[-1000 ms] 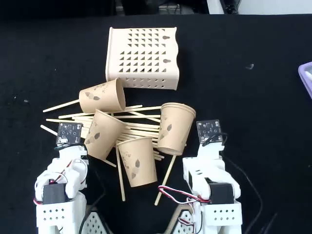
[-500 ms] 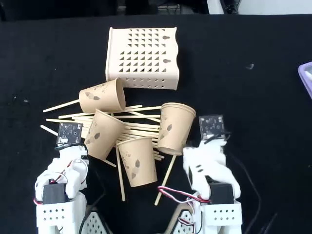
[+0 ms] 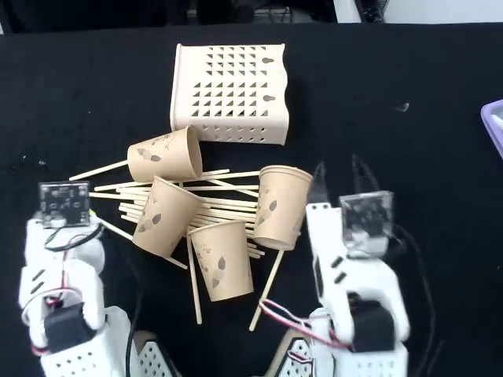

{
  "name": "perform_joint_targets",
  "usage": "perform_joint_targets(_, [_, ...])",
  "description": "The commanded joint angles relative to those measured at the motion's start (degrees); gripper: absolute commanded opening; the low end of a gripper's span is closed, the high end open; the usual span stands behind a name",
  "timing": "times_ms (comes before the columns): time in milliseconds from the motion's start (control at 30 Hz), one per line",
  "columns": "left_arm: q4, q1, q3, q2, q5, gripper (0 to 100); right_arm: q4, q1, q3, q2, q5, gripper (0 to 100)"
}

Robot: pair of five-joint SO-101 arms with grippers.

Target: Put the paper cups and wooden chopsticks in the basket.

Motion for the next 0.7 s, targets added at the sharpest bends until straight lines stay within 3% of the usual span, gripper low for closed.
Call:
perform_joint_targets(0, [-5.45, -0.57, -11.21, 0.26, -0.62, 6, 2.81, 0.44, -14.02, -4.18, 0.62, 18.0])
perform_joint_targets(167, [-8.26, 2.24, -16.31, 0.88, 3.69, 18, 7.91, 0.44, -30.46, 6.37, -3.96, 18.1])
perform_joint_targets(300, [-8.26, 2.68, -22.9, 8.97, 8.0, 19, 13.36, 0.44, -44.44, 20.88, -7.82, 18.1])
perform_joint_targets(433, [-7.56, 5.41, -34.15, 28.48, 11.96, 19, 16.44, 0.35, -52.53, 36.79, -11.08, 18.1])
perform_joint_targets(667, [1.76, 15.52, -63.34, 73.49, 14.86, 19, 9.58, 0.35, -49.8, 61.49, -13.01, 18.1])
